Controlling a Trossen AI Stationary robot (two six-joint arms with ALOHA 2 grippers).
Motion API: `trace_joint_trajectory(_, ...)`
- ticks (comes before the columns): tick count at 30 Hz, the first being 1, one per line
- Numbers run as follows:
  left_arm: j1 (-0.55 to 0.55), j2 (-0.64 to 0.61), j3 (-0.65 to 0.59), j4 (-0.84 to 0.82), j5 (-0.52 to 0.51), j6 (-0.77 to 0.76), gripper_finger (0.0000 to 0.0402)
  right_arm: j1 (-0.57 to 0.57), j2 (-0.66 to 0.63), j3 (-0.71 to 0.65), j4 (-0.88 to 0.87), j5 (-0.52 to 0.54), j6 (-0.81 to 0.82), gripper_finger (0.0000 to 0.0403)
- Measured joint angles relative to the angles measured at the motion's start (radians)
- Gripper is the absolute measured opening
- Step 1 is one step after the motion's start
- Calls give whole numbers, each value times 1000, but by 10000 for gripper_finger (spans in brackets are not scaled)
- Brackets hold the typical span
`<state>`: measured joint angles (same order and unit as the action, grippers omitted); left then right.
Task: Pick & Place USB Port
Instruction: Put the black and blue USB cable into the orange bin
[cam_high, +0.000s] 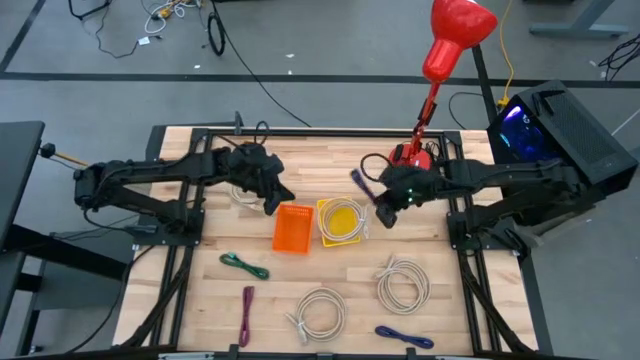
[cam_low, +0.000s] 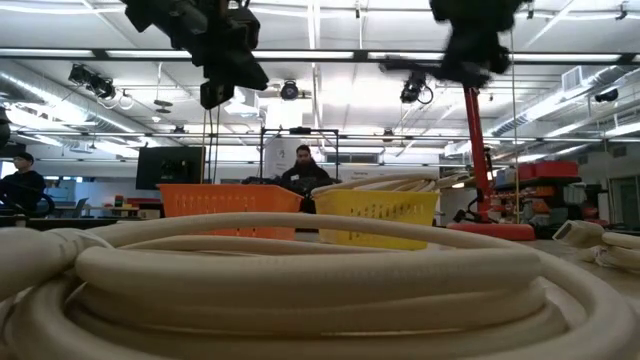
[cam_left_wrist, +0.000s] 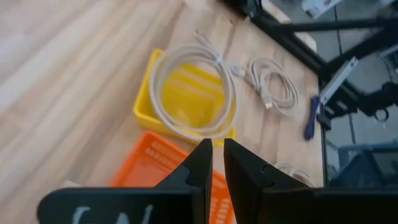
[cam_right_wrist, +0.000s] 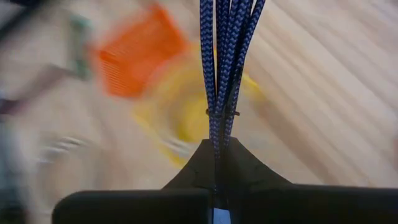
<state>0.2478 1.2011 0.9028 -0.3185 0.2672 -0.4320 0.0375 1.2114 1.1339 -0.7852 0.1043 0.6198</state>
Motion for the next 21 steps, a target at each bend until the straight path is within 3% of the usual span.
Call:
trace_joint_trajectory(7, 89, 0, 66, 47, 18, 35, 44, 89, 55, 0, 220, -11, 5, 6)
trace_joint_trajectory(21, 200, -1, 388, -14, -11, 210, 44, 100, 396, 0, 610, -176, -14, 6)
